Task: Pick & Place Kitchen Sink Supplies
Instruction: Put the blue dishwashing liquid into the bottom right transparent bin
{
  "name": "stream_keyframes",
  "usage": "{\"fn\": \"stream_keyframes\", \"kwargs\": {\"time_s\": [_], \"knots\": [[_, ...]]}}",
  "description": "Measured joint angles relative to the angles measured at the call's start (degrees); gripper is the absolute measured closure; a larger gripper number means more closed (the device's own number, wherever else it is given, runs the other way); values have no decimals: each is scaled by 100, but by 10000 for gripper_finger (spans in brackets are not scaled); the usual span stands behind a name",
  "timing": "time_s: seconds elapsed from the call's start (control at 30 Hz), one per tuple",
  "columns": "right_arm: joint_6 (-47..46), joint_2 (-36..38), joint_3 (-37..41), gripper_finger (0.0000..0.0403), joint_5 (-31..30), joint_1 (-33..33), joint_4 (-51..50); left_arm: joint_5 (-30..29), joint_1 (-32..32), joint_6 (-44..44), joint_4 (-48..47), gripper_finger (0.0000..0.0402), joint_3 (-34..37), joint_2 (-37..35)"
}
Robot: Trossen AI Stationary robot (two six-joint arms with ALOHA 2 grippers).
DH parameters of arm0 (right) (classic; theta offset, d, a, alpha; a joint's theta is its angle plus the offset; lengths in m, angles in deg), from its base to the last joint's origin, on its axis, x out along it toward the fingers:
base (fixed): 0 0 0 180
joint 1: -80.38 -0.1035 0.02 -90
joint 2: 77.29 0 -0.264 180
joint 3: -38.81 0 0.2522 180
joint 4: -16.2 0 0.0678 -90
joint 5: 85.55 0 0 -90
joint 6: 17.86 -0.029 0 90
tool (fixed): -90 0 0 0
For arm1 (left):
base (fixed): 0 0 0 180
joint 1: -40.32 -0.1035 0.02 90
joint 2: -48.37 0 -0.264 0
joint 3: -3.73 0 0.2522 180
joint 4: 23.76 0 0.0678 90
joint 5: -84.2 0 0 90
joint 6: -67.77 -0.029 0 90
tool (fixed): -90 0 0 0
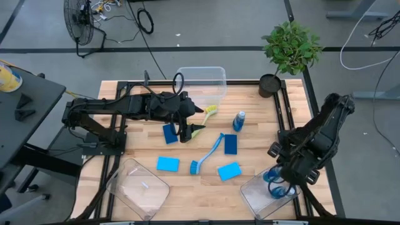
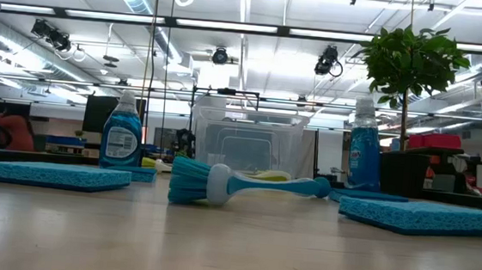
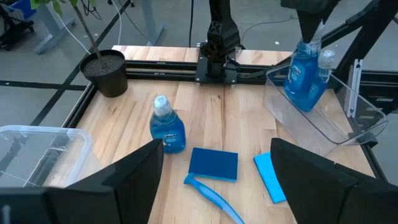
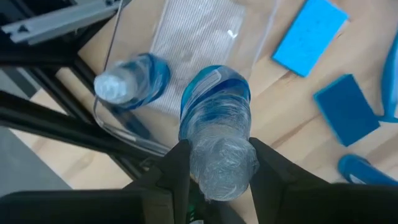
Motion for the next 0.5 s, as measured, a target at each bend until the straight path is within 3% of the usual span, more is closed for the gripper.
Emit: {"fn": "stream_keyframes", "kwargs": {"time_s": [0.5], "knots": [[449, 13, 1069, 282, -28, -431, 174, 20, 0, 42, 0, 104, 0, 0]]}}
